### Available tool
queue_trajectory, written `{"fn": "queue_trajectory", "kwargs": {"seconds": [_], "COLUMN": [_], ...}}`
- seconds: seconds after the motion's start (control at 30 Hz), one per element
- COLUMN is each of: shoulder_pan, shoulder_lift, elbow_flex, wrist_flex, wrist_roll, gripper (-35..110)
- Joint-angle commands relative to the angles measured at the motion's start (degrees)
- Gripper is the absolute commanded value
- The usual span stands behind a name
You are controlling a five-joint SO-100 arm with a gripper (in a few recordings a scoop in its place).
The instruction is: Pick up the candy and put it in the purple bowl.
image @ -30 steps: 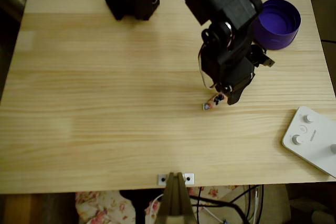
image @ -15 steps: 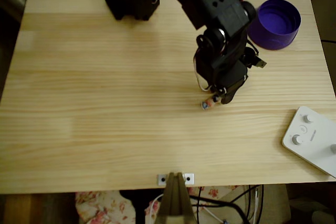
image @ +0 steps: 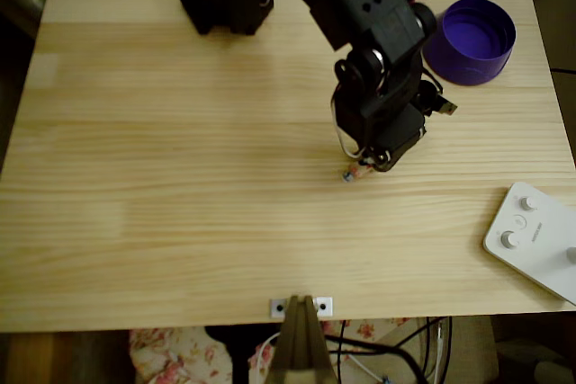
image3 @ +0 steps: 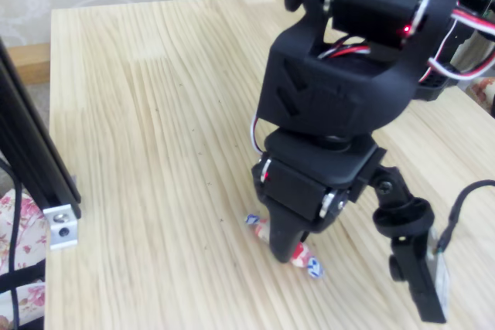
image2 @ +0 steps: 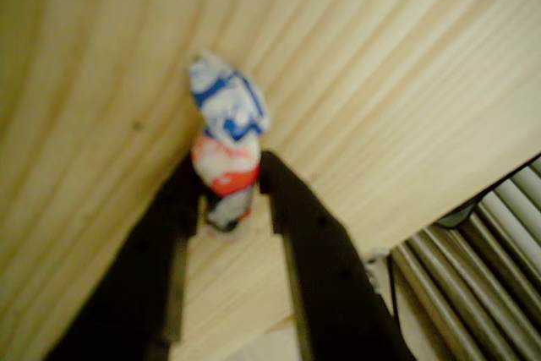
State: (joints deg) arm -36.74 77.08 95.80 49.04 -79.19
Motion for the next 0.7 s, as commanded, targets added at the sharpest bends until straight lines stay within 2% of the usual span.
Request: {"fn": "queue_trajectory", "kwargs": {"seconds": [0.0,0.2,0.43,0.67], "shoulder_pan": [0.79,3.08,5.71,5.45], "shoulder_lift": [0.62,3.43,11.78,27.07], "elbow_flex": [0.44,-4.66,-12.92,-8.53], "wrist_flex": [-1.67,-0.09,11.51,19.16], "wrist_roll": [2.46,13.54,29.79,38.85], "gripper": [0,0,0,0]}}
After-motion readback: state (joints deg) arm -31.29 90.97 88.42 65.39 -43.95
